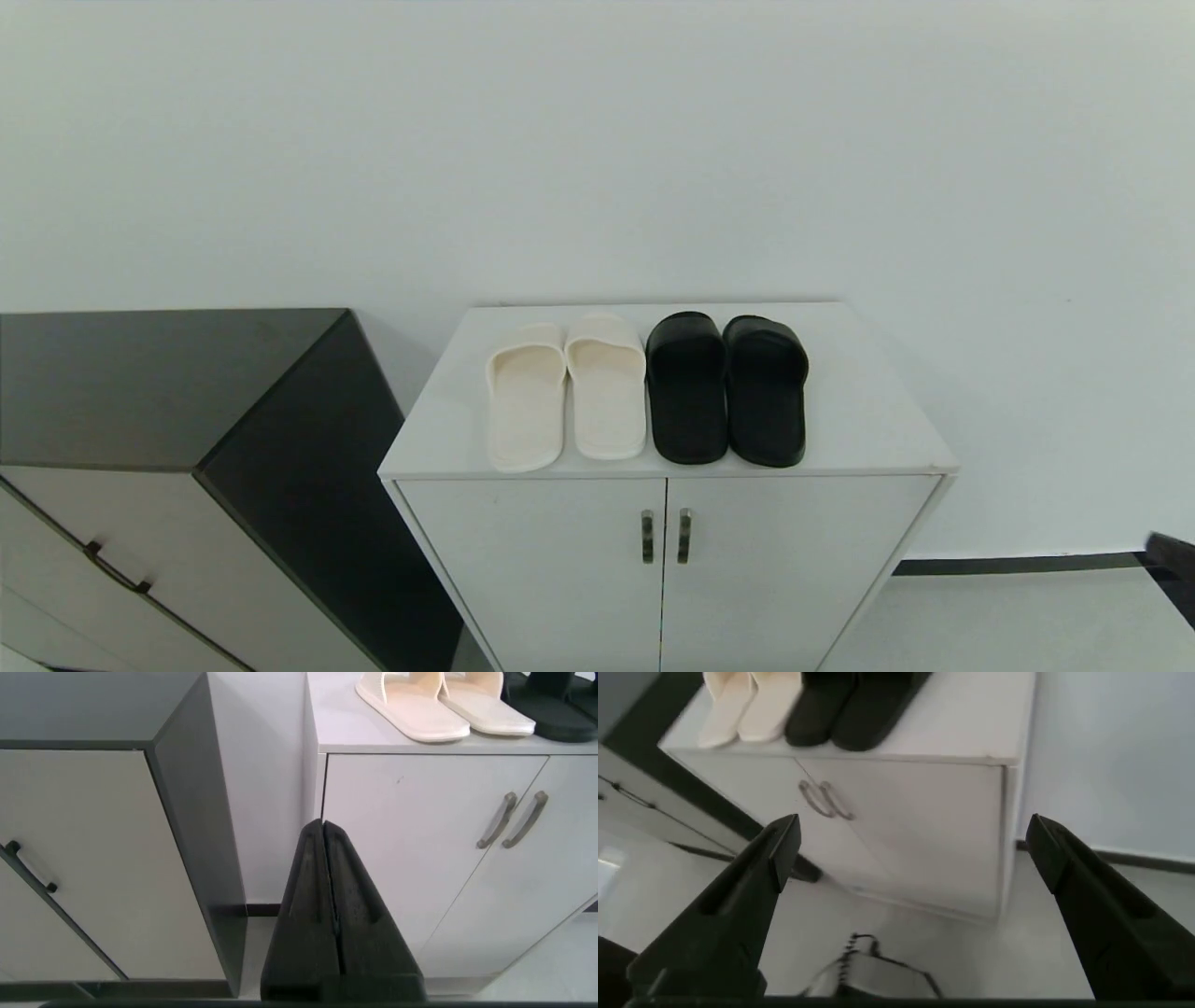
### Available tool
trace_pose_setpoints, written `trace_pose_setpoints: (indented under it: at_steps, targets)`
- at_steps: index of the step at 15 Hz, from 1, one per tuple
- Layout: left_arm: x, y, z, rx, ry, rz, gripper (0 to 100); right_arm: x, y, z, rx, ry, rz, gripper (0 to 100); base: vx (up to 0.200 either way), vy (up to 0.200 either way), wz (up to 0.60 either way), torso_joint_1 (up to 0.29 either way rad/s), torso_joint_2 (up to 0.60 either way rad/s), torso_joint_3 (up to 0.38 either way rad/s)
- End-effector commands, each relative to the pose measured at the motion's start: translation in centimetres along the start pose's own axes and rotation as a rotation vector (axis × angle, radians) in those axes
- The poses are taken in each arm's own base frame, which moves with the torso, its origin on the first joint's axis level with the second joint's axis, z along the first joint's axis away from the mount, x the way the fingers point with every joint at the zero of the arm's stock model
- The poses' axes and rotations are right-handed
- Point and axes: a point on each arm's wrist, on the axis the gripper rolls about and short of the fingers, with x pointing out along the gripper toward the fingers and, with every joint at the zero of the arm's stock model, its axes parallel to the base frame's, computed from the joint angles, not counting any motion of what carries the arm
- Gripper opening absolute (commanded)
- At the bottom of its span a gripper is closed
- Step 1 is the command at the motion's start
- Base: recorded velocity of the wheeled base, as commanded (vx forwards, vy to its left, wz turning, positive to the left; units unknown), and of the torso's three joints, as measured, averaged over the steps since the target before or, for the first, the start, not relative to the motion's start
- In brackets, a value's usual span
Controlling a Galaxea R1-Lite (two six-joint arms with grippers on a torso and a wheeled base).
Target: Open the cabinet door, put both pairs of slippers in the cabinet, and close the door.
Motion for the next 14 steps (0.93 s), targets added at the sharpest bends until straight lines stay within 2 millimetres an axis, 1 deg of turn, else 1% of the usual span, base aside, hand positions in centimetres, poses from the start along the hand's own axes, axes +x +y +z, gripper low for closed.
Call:
trace_pose_setpoints:
  at_steps: [1,2,3,6,7,8,9,10,12,14]
  targets:
    - [0.0,0.0,0.0,0.000,-0.001,0.001,0,5.9,4.6,1.6,0.040,0.084,-0.001,100,0.000,0.000,0.00,0.000,0.00,0.000]
    - [0.0,0.0,0.0,0.000,0.000,0.001,0,7.1,5.9,2.1,0.025,0.092,0.000,100,0.000,0.000,0.00,0.000,0.00,0.000]
    - [0.0,0.0,0.0,0.000,0.000,-0.001,0,8.6,6.7,2.4,0.015,0.104,-0.024,100,0.000,0.000,0.00,0.000,0.00,0.000]
    - [0.0,0.0,0.0,-0.001,0.000,-0.012,0,14.0,9.0,3.3,0.013,0.072,-0.073,100,0.000,0.000,0.00,0.000,0.00,0.000]
    - [0.0,0.0,0.0,-0.003,0.000,-0.012,0,16.1,9.9,3.3,0.007,0.049,-0.117,100,0.000,0.000,0.00,0.000,0.00,0.000]
    - [0.0,0.0,0.0,-0.003,0.000,-0.012,0,17.7,11.0,3.2,0.003,0.026,-0.134,100,0.000,0.000,0.00,0.000,0.00,0.000]
    - [0.0,0.0,0.0,-0.003,0.000,-0.012,0,18.8,12.0,2.8,-0.008,0.014,-0.141,100,0.000,0.000,0.00,0.000,0.00,0.000]
    - [0.0,0.0,0.0,-0.004,0.000,-0.012,0,19.6,12.5,2.5,-0.036,0.009,-0.143,100,0.000,0.000,0.00,0.000,0.00,0.000]
    - [0.0,0.0,0.0,-0.004,0.000,-0.012,0,21.7,13.2,2.1,-0.080,-0.015,-0.174,100,0.000,0.000,0.00,0.000,0.00,0.000]
    - [0.0,0.0,0.0,-0.004,0.000,-0.012,0,24.3,13.7,1.8,-0.097,-0.033,-0.194,100,0.000,0.000,0.00,0.000,0.00,0.000]
